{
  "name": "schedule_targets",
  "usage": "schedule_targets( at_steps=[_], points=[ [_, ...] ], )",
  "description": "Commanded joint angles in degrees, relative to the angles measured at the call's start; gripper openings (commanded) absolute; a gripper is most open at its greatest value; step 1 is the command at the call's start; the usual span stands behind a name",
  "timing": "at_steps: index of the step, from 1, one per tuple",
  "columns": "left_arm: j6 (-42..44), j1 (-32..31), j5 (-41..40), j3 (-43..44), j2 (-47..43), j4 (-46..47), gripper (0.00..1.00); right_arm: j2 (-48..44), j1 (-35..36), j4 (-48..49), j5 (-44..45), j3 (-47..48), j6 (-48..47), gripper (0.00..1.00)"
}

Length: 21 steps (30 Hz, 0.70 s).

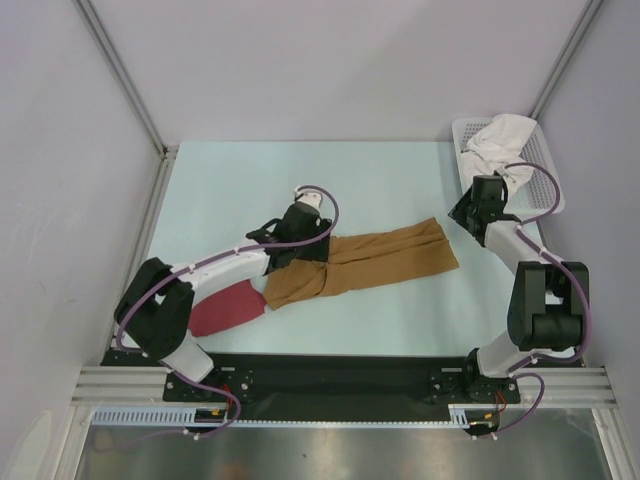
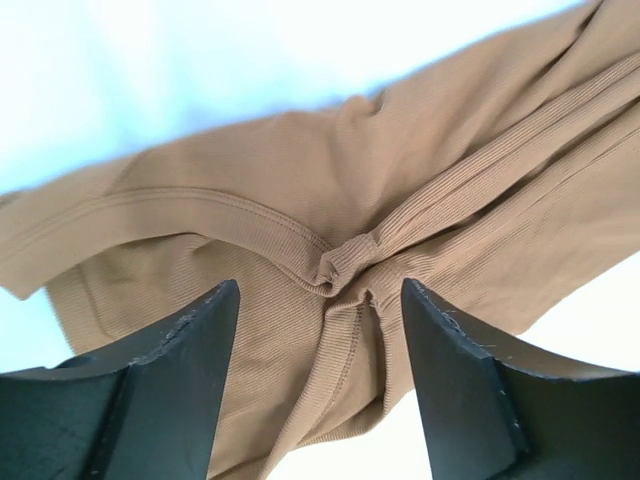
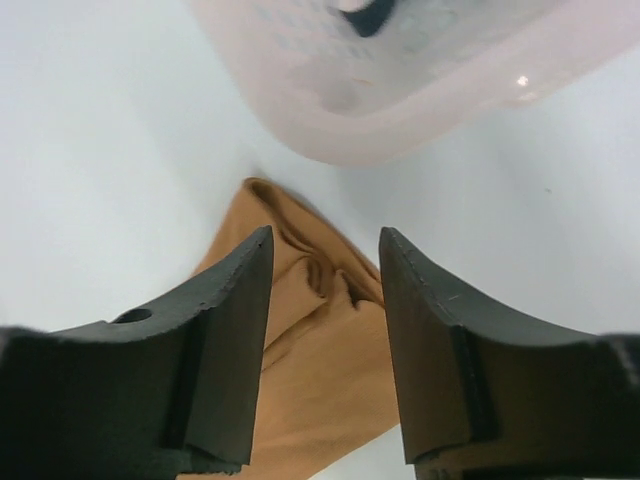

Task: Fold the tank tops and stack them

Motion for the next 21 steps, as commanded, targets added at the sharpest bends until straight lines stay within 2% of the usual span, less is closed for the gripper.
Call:
schedule_targets(
  at_steps=[1,4,8,15,17,19,20,21],
  points=[
    [0.3,0.0,-2.3,2.1,-4.3,-1.4,0.73,-1.6,0.4,5.0,-6.3,0.1,-3.2,0.52],
    [0.3,0.0,-3.2,2.4,-4.8,-2.5,0.75,1.8,1.1,3.8,-8.5,3.3,-4.5,0.54],
    [0.0,0.7,-6.3,4.5,-3.0,-5.6,0.76,8.1,4.7,-0.8,-6.2,8.2,-7.0,0.57],
    [-1.6,6.5,-5.0,4.3,-2.9,-8.2,0.76,17.4,6.6,-3.9,-3.9,13.5,-8.3,0.54],
    [-2.6,7.5,-5.4,3.8,-3.8,-9.0,0.78,20.0,6.9,-6.0,-2.3,15.8,-8.3,0.53],
    [-3.5,8.6,-5.8,2.8,-4.9,-9.2,0.81,21.3,6.9,-7.6,0.1,17.0,-8.0,0.47],
    [-3.8,9.3,-5.9,2.3,-5.4,-9.2,0.82,22.1,6.9,-8.2,0.9,17.9,-8.1,0.34],
    [-4.0,9.5,-6.0,1.7,-6.0,-9.0,0.82,22.4,6.9,-8.4,1.6,18.4,-8.1,0.28]
  ],
)
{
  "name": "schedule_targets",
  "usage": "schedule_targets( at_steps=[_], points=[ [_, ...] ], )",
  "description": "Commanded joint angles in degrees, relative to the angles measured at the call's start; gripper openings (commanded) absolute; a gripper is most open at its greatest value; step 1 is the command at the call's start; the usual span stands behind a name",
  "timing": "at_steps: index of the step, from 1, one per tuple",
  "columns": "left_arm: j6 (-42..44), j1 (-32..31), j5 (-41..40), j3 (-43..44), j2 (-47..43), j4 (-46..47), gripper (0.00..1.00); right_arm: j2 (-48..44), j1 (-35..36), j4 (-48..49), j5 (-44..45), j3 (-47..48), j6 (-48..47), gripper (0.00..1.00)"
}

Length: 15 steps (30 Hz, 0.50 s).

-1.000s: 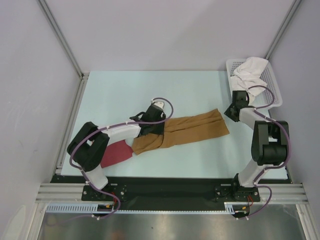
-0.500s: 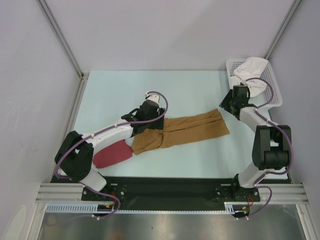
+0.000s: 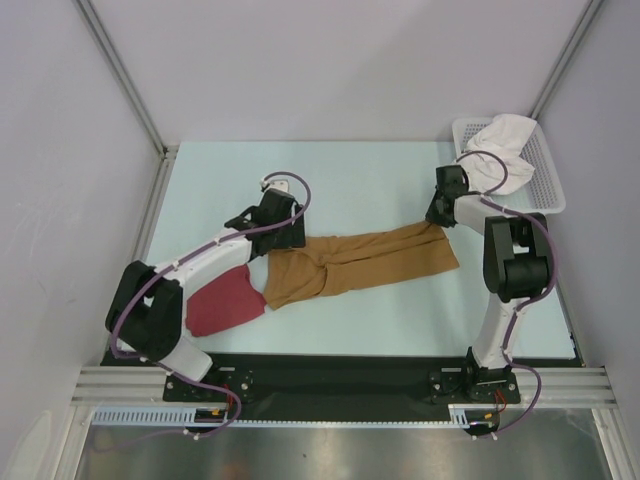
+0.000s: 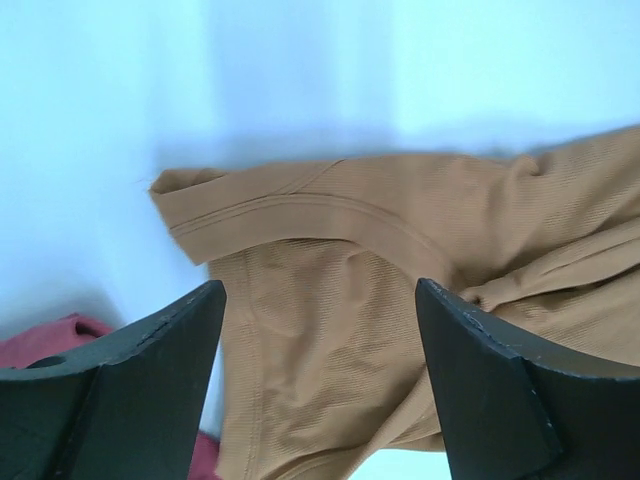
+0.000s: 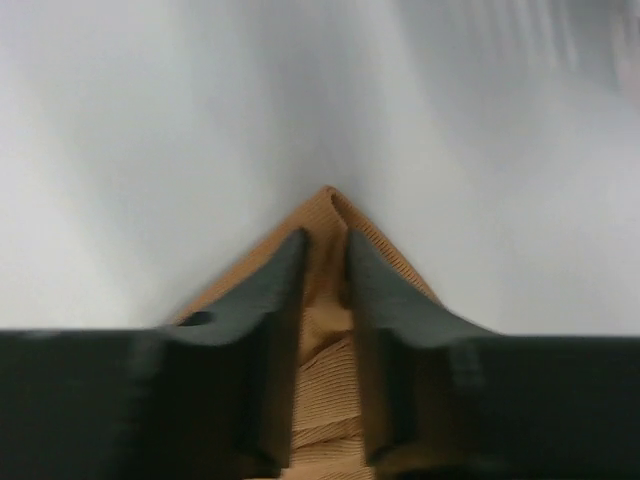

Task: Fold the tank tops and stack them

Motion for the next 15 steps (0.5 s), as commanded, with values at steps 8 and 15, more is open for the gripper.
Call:
schedule_targets(
  at_steps=[8,15],
  points=[
    [-3.7,2.6,-0.4,-6.1,-8.4,0.5,0.82,-1.1,-3.1,-3.2,10.3,-0.2,3.3,0.11],
    [-4.7,-1.1,0.5,-9.7,-13.7,-0.8,0.82,-6.5,-2.7,1.1,9.0,-4.8,2.9,0.56]
  ],
)
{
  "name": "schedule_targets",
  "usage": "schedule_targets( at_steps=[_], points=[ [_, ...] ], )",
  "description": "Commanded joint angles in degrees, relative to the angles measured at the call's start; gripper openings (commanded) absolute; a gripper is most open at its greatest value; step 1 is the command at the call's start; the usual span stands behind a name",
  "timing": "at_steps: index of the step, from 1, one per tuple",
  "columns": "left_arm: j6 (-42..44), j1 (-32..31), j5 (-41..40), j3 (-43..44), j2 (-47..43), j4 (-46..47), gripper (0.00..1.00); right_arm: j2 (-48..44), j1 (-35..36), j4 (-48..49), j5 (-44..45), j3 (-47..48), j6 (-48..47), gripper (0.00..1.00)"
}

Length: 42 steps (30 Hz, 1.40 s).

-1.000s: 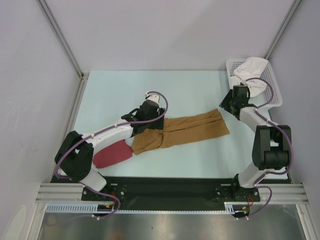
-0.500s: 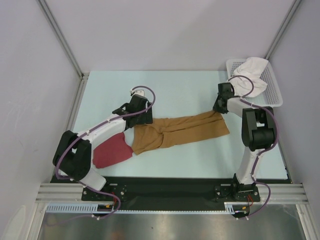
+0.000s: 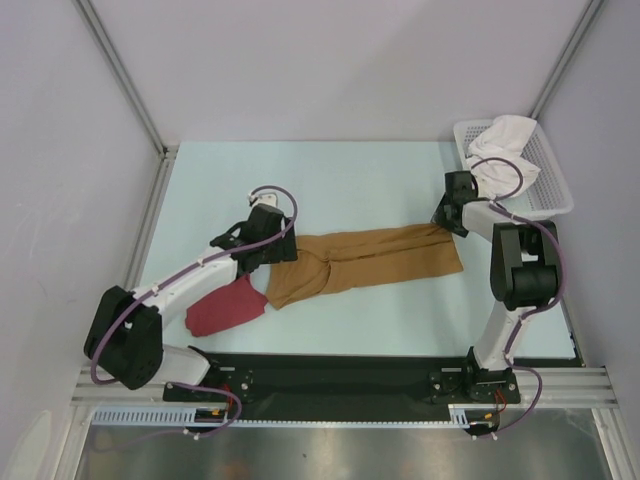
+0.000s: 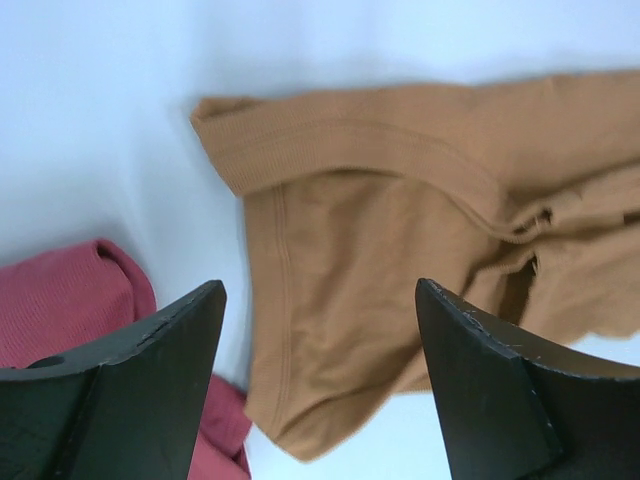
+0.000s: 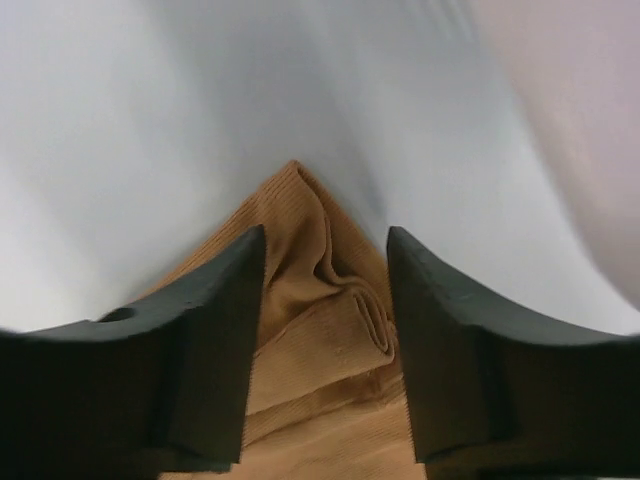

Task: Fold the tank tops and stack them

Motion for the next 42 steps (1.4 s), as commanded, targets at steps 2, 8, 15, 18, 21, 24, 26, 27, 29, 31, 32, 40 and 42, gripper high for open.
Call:
schedule_targets(
  at_steps=[2,8,15,18,21,24,26,27,29,31,32,40,42],
  points=[
    [-1.9,-3.4,-0.2,-1.9,-5.8,-1.7,0.82,-5.4,0.2,2.5,2.1,-1.7,0.0,0.60],
    [-2.9,-3.5,0.7,-6.0,-11.5,-3.2,0.84,-10.9,3.9,4.1,-1.5,-2.8,-3.3,0.61],
    [-3.5,-1.0,2.4,-9.1,-17.6,-3.7,0.84,-14.6,10.8,5.6,-12.5,-4.1,-6.4,0.55],
    [-3.8,4.1,6.9,-11.1,-22.1,-2.3,0.83,-16.7,16.7,7.7,-19.2,-5.8,-8.6,0.53],
    [-4.5,7.0,7.8,-11.6,-26.1,-2.5,0.83,-18.2,23.9,8.7,-22.3,-7.2,-10.9,0.51],
    [-4.5,7.3,10.6,-12.3,-28.1,-2.3,0.83,-18.9,31.4,7.7,-21.7,-7.5,-11.9,0.52],
    [-2.5,7.3,13.2,-12.2,-27.4,-3.1,0.82,-19.0,32.9,6.5,-20.5,-7.8,-11.3,0.52],
    [-1.9,7.3,15.9,-12.1,-25.6,-3.8,0.81,-19.1,33.2,6.3,-20.7,-8.1,-10.6,0.52],
    [-2.1,6.9,18.8,-12.3,-24.1,-4.7,0.79,-19.5,32.9,6.4,-20.2,-9.0,-9.7,0.52],
    [-4.4,5.6,21.2,-14.9,-23.7,-3.8,0.77,-19.5,31.7,6.5,-20.0,-9.8,-8.9,0.52],
    [-5.4,3.7,21.1,-16.0,-24.1,-2.3,0.77,-19.2,31.3,6.7,-20.1,-10.0,-8.8,0.52],
    [-15.8,-3.9,19.6,-22.4,-24.3,2.2,0.74,-17.5,27.1,4.8,-18.1,-8.9,-8.6,0.53],
    [-18.1,-5.5,18.6,-23.0,-24.2,2.4,0.71,-17.9,25.1,5.1,-18.5,-9.4,-8.3,0.53]
  ],
)
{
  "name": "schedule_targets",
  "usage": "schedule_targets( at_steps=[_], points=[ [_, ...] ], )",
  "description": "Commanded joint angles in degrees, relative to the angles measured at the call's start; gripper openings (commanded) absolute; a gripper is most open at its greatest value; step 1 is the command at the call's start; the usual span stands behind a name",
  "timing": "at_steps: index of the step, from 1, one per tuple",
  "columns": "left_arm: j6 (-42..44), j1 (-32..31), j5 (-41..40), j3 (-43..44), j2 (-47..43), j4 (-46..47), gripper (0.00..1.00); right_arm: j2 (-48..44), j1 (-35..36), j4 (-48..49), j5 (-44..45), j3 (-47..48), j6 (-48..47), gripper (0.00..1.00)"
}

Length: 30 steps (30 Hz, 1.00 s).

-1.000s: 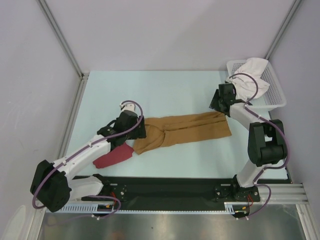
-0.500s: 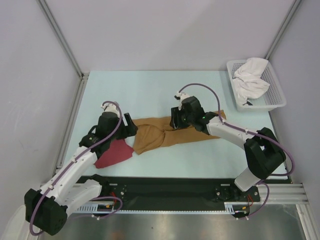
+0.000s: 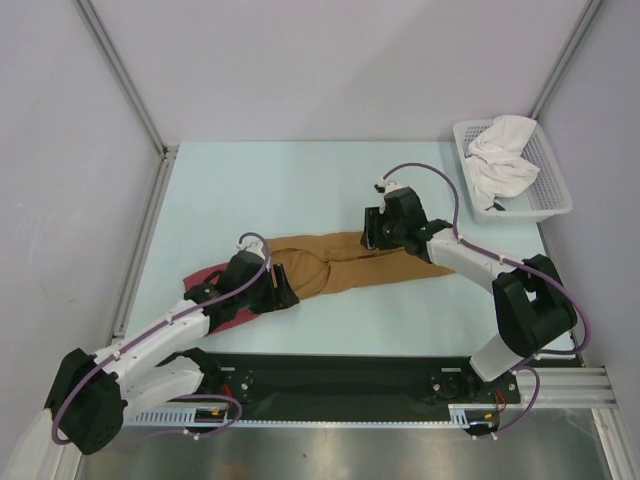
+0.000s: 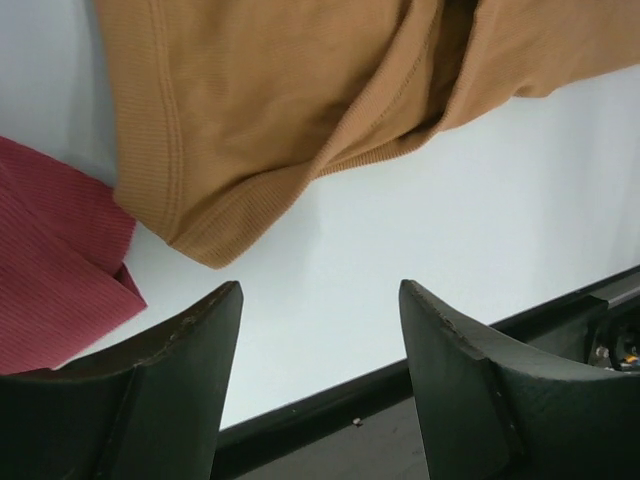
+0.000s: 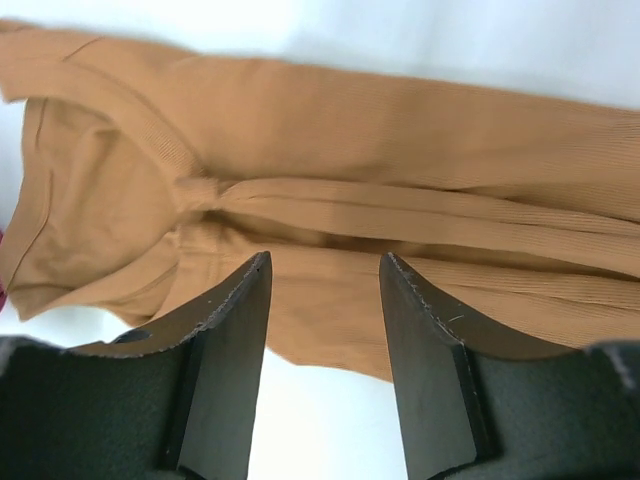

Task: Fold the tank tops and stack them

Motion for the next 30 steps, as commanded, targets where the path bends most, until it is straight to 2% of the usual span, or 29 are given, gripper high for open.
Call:
schedule_targets(
  at_steps=[1,10,14,24,30],
  points=[
    [-8.9,-2.0,-0.9,-1.0,-0.2,2.9,0.69,-0.7,-2.5,0.7,0.1,-0.5,0.9,0.53],
    [-30.5,-3.1,-8.9,-8.0,0.4,7.2,0.70,-1.8,-8.6,6.3,-5.0,-5.9,3.8,0.55],
    [-32.3,-3.0,-9.5,-8.3,3.2,11.2,0.70,-2.2,-9.4,6.3,-3.6,-6.5,4.4,0.57],
    [-38.4,-0.7,-12.7,-3.3,19.6,19.8,0.68,-5.3,-10.7,7.2,-3.2,-8.8,5.3,0.58],
    [-39.5,2.7,-12.3,5.4,32.5,19.2,0.66,-5.0,-12.0,5.4,-2.3,-7.6,5.9,0.59]
  ],
)
